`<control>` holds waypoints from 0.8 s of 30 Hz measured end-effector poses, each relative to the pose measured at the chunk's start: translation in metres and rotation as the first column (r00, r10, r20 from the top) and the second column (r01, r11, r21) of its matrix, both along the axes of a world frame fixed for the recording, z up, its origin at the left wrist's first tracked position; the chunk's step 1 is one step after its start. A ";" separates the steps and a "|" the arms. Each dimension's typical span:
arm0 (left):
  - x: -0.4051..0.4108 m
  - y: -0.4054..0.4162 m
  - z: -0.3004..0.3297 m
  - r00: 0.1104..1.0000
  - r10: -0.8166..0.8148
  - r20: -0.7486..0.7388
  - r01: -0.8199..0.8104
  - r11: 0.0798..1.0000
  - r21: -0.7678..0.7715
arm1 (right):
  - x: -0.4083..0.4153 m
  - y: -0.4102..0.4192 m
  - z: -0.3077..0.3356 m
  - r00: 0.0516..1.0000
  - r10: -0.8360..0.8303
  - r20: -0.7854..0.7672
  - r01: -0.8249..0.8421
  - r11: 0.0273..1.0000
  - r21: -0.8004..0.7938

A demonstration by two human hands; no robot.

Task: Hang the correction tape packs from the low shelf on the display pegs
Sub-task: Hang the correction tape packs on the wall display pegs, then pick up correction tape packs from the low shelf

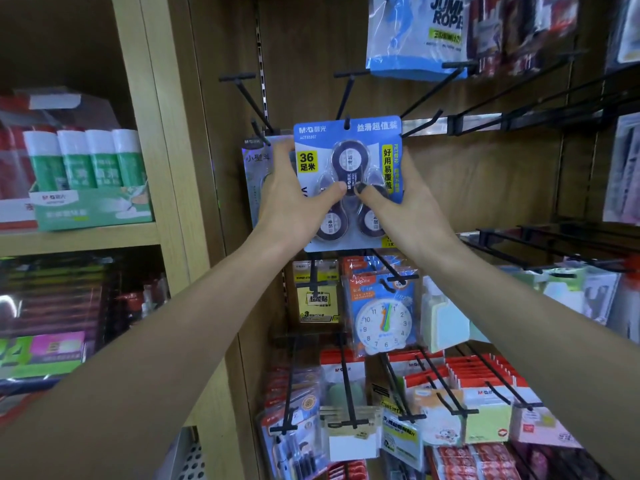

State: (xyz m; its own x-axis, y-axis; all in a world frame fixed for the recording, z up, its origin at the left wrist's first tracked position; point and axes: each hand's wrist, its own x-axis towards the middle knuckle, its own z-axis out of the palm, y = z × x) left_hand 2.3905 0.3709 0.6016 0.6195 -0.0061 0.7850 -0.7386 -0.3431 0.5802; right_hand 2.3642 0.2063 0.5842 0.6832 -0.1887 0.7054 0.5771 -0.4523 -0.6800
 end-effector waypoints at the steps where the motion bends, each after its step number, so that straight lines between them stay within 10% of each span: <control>1: 0.000 0.000 -0.001 1.000 0.000 0.001 0.000 1.000 0.002 | 0.001 0.000 -0.001 1.000 0.002 0.000 -0.002 1.000 0.005; 16: -0.027 0.003 -0.022 0.972 0.233 0.008 -0.232 0.963 0.134 | -0.021 -0.006 -0.026 0.947 -0.315 0.065 0.321 0.916 -0.241; 24: -0.080 -0.010 -0.131 0.942 0.188 0.280 -0.245 0.951 0.188 | -0.080 -0.016 -0.093 0.927 -0.324 0.187 0.333 0.943 -0.017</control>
State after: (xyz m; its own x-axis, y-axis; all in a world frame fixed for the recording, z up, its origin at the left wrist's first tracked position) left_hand 2.3104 0.3609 0.4704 0.4037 -0.0820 0.9112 -0.7451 -0.6074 0.2755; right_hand 2.2839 0.1907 0.4911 0.4499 -0.3444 0.8240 0.5007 -0.6667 -0.5521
